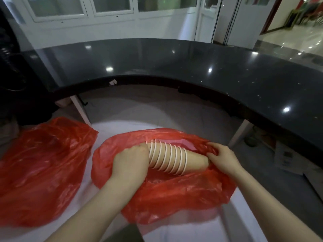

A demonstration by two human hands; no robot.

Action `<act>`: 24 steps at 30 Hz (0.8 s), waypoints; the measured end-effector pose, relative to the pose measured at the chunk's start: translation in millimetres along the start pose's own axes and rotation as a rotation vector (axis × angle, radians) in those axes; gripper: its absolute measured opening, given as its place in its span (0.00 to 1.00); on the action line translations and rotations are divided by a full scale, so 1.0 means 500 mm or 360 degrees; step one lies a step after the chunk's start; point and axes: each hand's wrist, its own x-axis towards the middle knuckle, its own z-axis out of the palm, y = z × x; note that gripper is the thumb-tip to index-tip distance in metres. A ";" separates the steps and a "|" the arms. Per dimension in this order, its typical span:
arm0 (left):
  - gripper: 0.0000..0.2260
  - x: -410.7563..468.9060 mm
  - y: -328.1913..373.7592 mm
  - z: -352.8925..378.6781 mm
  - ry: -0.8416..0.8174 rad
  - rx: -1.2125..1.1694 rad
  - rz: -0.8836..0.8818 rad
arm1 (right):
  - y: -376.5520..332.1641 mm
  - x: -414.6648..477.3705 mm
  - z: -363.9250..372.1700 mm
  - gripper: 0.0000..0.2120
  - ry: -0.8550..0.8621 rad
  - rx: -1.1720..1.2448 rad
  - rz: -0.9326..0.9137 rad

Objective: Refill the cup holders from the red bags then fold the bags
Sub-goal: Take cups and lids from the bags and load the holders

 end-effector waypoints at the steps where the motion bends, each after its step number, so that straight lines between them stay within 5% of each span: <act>1: 0.07 -0.008 -0.002 -0.014 0.0090 0.0033 0.0056 | -0.003 -0.007 0.010 0.18 0.0016 -0.0015 0.0018; 4: 0.13 -0.017 -0.021 -0.013 0.0251 -0.0059 0.0267 | -0.006 -0.027 0.032 0.15 0.0072 0.0039 0.0095; 7: 0.15 -0.009 -0.047 0.003 0.0131 -0.0360 0.0463 | -0.002 -0.045 0.042 0.14 0.0133 0.0104 0.0144; 12: 0.08 -0.011 -0.057 0.019 -0.0057 -0.1035 0.0851 | 0.004 -0.070 0.054 0.14 0.0189 0.0211 0.0221; 20: 0.29 0.002 -0.005 -0.007 0.0094 -0.1599 0.0757 | -0.009 -0.103 0.069 0.16 0.0055 0.0492 0.0113; 24: 0.37 0.013 0.003 -0.004 0.0081 -0.1559 0.0633 | -0.010 -0.118 0.037 0.17 0.0447 0.0007 0.0022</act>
